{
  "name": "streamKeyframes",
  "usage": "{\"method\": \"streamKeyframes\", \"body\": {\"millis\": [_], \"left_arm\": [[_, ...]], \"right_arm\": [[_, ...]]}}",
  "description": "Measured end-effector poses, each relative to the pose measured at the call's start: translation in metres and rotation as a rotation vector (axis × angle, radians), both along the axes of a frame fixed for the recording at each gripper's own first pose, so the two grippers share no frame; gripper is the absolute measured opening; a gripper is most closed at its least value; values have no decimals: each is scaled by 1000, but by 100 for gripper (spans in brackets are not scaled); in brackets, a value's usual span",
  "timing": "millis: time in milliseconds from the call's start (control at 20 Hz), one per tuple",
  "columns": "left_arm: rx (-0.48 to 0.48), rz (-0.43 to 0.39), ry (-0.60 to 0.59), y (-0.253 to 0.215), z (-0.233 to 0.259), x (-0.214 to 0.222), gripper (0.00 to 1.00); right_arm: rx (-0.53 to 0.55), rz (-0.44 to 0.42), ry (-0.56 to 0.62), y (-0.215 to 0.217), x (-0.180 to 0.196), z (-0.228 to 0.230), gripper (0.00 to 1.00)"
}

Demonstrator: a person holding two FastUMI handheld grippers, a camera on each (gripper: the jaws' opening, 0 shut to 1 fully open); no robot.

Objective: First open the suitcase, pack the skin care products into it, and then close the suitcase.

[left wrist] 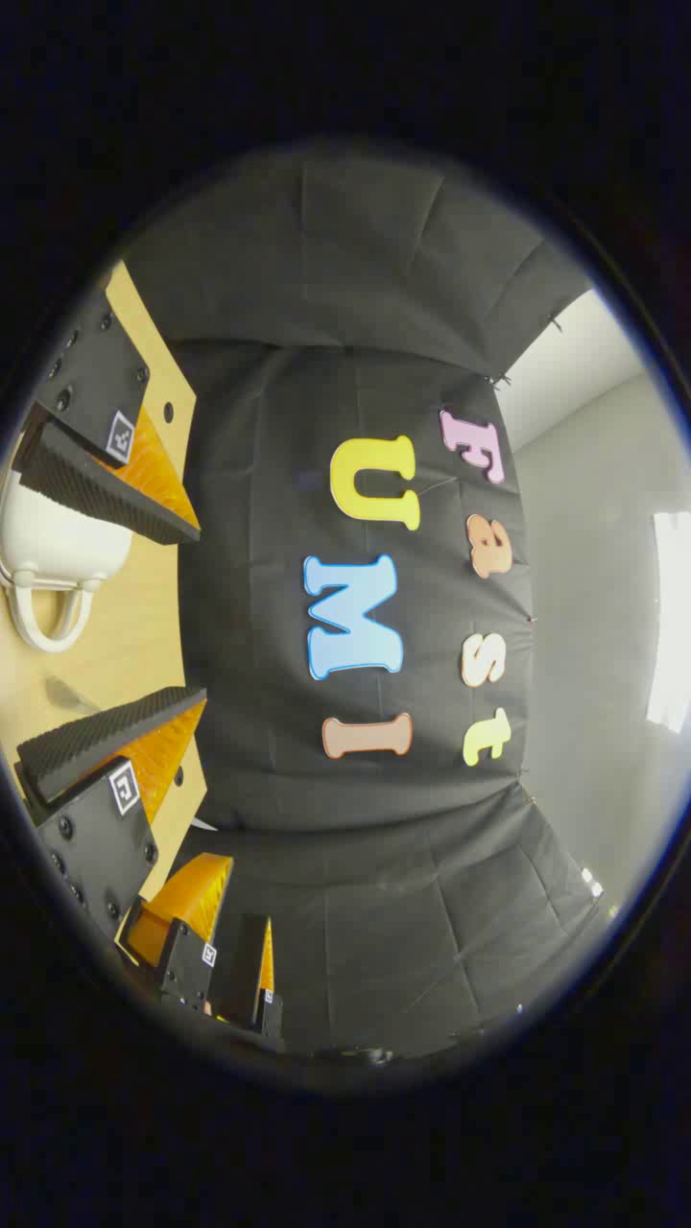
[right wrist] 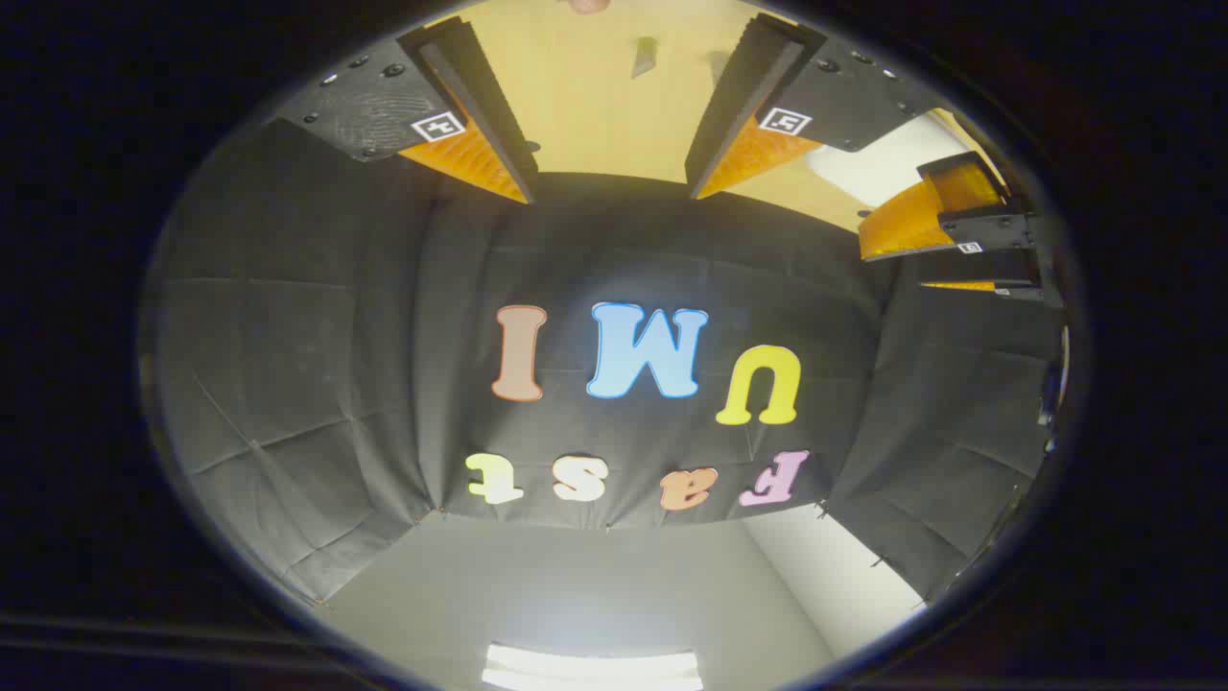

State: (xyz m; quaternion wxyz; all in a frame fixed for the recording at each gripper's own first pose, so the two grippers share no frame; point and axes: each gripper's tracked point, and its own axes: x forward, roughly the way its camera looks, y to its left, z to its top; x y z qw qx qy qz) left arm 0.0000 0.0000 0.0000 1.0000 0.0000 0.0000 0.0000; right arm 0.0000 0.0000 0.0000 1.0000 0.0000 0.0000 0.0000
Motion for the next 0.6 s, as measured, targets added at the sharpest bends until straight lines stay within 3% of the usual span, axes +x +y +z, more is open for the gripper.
{"method": "streamKeyframes", "body": {"millis": [600], "left_arm": [[-22, 43, 17, -12, -3, 5, 96]], "right_arm": [[-4, 42, -6, 2, 17, 0, 94]]}}
